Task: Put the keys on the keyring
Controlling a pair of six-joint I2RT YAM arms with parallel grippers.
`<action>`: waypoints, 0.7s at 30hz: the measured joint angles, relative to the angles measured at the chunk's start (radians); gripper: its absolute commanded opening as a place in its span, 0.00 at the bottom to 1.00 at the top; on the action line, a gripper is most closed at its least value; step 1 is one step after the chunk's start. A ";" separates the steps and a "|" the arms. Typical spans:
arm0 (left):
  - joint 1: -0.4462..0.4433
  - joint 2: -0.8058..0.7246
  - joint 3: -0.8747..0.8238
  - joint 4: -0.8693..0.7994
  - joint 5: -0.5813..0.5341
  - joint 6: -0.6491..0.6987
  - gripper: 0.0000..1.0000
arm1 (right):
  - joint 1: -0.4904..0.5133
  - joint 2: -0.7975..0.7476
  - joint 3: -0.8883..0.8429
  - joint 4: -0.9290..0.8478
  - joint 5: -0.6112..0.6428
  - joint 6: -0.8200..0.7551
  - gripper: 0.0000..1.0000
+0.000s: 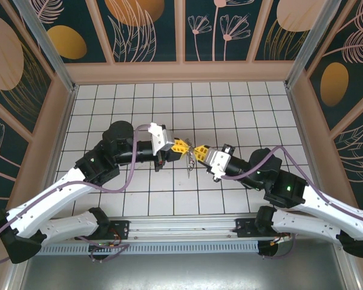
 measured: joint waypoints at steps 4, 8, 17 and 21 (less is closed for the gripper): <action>-0.002 -0.018 -0.016 0.008 -0.001 -0.001 0.00 | 0.017 -0.001 0.000 0.000 0.004 -0.005 0.00; -0.003 -0.029 -0.019 0.006 -0.001 -0.001 0.00 | 0.034 -0.001 0.000 0.006 0.013 -0.019 0.00; -0.002 -0.044 -0.028 0.008 0.018 -0.009 0.00 | 0.083 -0.005 0.000 0.007 0.056 -0.042 0.00; 0.002 -0.055 -0.029 0.018 0.057 -0.039 0.00 | 0.109 -0.014 0.000 0.012 0.057 -0.049 0.00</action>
